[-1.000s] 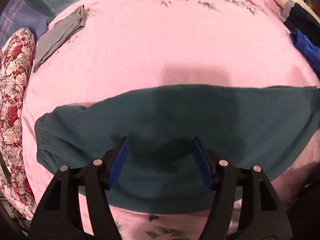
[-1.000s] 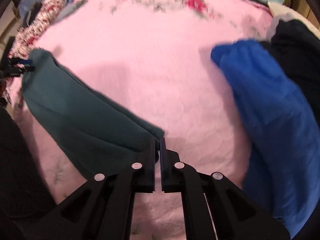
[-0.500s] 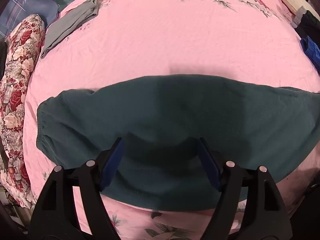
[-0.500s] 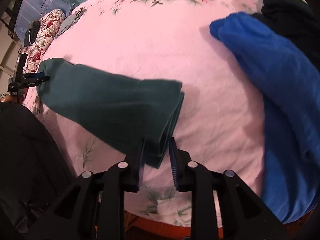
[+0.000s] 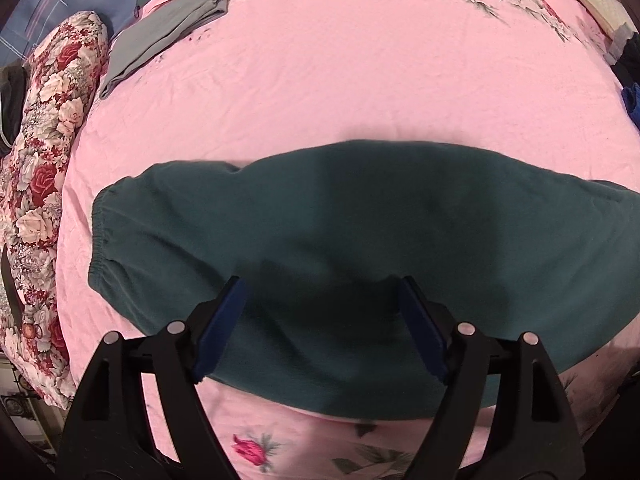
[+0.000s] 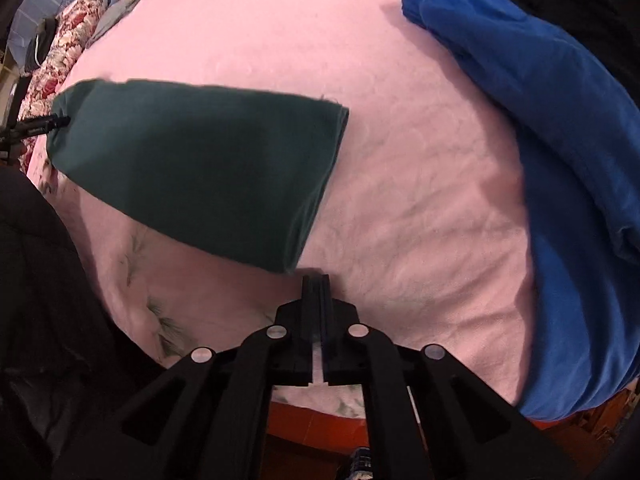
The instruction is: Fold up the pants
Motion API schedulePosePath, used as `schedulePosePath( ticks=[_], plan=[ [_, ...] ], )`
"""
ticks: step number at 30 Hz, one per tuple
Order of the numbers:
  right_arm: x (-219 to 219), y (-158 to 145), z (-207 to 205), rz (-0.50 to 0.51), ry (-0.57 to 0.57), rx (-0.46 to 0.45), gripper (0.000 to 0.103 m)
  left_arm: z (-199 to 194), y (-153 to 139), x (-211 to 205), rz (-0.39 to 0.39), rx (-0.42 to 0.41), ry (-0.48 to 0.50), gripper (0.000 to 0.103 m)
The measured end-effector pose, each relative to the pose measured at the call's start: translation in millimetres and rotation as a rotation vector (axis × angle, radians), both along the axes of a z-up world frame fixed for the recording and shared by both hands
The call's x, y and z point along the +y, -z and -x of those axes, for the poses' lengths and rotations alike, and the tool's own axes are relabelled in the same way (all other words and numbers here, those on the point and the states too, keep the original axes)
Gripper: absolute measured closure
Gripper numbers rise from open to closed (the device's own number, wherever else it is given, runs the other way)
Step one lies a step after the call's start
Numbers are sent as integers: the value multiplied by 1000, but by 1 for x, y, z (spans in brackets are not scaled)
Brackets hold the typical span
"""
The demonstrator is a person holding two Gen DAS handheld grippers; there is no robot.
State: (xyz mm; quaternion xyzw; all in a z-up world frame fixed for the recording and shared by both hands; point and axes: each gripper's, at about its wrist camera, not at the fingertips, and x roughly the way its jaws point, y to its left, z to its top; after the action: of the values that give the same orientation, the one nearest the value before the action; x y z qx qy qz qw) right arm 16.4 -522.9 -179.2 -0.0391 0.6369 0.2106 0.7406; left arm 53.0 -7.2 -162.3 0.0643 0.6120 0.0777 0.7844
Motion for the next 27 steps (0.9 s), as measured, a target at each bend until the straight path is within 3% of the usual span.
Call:
schedulePosePath(
  ticks=[5, 7, 9, 14, 17, 21, 23, 27],
  plan=[
    [6, -52, -12, -64, 81, -112, 73, 3, -27, 40, -37, -74, -47, 22],
    [28, -69, -24, -138, 95, -149, 69, -1, -31, 66, -47, -86, -77, 22],
    [71, -79, -36, -227, 51, -151, 60, -6, -31, 86, -51, -94, -94, 22],
    [190, -85, -64, -363, -88, -161, 52, -24, -24, 145, -48, -126, -104, 22],
    [269, -85, -86, -434, -157, -141, 50, -26, -9, 178, -25, -118, -129, 22],
    [364, -64, -117, -427, -231, -59, 50, -21, 14, 214, 70, -109, -177, 20],
    [399, -49, -131, -415, -262, 8, 50, -18, 20, 228, 139, -124, -196, 14],
    [433, -26, -149, -358, -301, 136, 50, -18, 22, 237, 185, -134, -186, 14]
  ],
)
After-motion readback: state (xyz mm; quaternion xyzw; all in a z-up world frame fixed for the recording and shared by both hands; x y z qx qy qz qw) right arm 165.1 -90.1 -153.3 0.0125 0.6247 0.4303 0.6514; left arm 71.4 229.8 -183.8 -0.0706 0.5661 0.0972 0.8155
